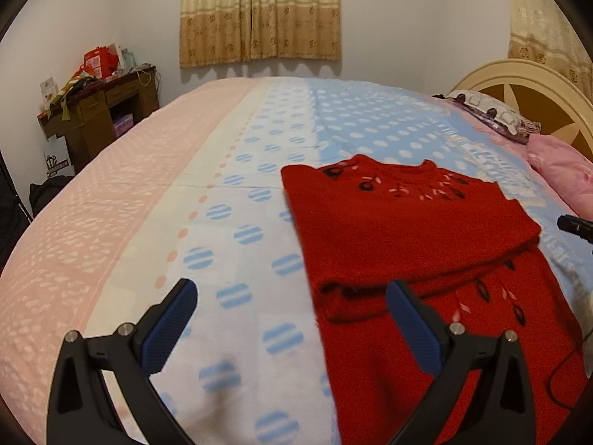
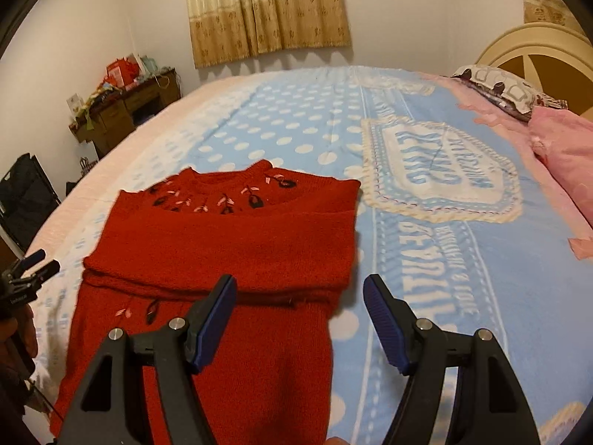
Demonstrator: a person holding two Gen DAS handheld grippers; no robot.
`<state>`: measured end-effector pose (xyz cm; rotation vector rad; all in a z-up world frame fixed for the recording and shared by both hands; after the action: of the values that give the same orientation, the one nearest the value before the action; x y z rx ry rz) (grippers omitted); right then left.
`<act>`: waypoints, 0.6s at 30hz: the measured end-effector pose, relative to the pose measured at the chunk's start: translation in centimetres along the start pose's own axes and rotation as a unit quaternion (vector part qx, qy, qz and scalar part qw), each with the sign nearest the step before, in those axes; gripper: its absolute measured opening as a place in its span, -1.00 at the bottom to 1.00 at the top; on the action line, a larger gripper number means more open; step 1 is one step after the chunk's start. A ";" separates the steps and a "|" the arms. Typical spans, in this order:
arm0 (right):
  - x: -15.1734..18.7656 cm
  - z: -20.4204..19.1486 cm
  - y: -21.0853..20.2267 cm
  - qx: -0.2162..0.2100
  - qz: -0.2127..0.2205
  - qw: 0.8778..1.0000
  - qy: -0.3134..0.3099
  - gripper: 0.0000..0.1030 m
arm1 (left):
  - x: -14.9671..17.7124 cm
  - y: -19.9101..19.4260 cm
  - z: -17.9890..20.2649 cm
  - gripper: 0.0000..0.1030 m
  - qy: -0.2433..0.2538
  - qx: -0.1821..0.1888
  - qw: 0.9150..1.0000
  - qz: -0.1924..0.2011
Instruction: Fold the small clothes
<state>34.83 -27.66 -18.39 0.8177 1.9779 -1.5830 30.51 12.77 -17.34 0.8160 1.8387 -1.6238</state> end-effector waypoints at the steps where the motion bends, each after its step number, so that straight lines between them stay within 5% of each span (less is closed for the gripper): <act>1: 0.2 -0.1 -0.5 -0.003 0.002 1.000 0.001 0.39 | 0.1 -0.6 0.2 1.00 0.000 0.002 1.000 0.002; 18: 5.4 -2.9 -12.7 -0.048 0.047 0.997 -0.033 0.39 | 1.7 -7.7 3.3 1.00 0.034 0.022 0.999 0.036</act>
<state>22.07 -25.93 -12.72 0.7984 1.9237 -1.4322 23.68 8.93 -13.96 0.9563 1.8041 -1.6146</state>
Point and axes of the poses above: each gripper's, at about its wrist camera, not at the fingertips, and y roughly the way its jaws point, z to its right, x to its underside, the point moved 9 cm from there along y, roughly the way its jaws point, and after that the axes turned 11 degrees about y, right-handed, at the moved point
